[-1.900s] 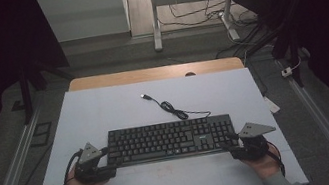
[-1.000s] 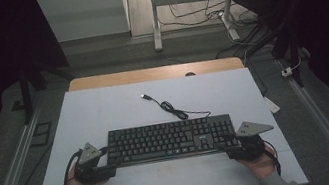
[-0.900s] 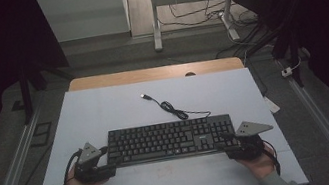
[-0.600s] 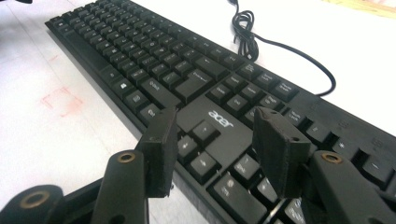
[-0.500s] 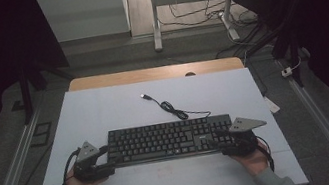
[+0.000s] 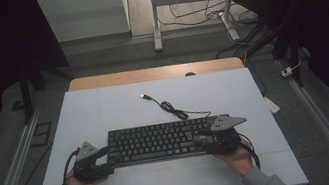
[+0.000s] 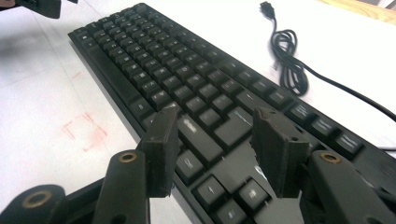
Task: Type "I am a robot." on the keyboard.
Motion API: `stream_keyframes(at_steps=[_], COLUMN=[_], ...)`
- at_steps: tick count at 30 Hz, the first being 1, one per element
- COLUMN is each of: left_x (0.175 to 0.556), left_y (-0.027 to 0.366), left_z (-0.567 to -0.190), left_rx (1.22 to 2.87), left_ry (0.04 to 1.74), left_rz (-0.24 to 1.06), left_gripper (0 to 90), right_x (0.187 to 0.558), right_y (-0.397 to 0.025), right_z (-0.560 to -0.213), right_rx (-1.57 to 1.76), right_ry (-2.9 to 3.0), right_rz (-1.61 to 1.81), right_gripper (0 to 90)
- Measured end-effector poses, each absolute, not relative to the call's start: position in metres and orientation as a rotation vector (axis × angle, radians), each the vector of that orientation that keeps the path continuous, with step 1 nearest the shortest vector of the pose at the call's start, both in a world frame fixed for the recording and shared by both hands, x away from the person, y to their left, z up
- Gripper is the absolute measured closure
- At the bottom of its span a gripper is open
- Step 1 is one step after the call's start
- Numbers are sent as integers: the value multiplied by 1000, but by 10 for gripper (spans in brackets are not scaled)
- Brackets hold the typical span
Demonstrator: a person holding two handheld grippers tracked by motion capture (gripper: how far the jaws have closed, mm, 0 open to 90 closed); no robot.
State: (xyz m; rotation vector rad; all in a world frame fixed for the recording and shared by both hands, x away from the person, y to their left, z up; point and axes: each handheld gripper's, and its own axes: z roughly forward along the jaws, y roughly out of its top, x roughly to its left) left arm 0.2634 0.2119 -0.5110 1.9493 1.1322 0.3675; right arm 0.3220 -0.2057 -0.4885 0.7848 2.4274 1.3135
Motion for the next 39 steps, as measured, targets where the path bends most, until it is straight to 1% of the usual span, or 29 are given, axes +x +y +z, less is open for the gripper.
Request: stream_keyframes(at_steps=[9, 16, 23, 26, 27, 28, 29, 35, 37, 39], left_x=[264, 264, 264, 265, 265, 265, 265, 266, 266, 267], left_y=[212, 211, 212, 213, 213, 213, 214, 215, 215, 215], left_z=[-511, -511, -511, -511, -511, -511, -511, -511, -511, -512], left_rx=[1947, 1949, 1951, 1948, 1948, 1946, 1946, 1940, 1942, 1947], left_ry=[1135, 1129, 1126, 1129, 1129, 1130, 1131, 1143, 1143, 1140], left_rz=[362, 359, 360, 357, 357, 358, 358, 367, 368, 369], left_gripper=[422, 449, 468, 474, 478, 483, 489, 542, 577, 631], right_x=[331, 334, 336, 336, 336, 336, 336, 339, 340, 341], right_y=[-183, -171, -158, -155, -155, -153, -152, -141, -137, -133], right_z=[-487, -484, -483, -484, -484, -484, -485, -487, -488, -488], right_rx=[740, 712, 667, 659, 659, 648, 639, 621, 615, 610], right_ry=[2444, 2445, 2466, 2476, 2476, 2494, 2500, 2532, 2540, 2545], right_rz=[1345, 1354, 1382, 1385, 1385, 1388, 1388, 1376, 1366, 1363], right_gripper=[527, 560, 691, 776, 776, 857, 885, 896, 896, 896])
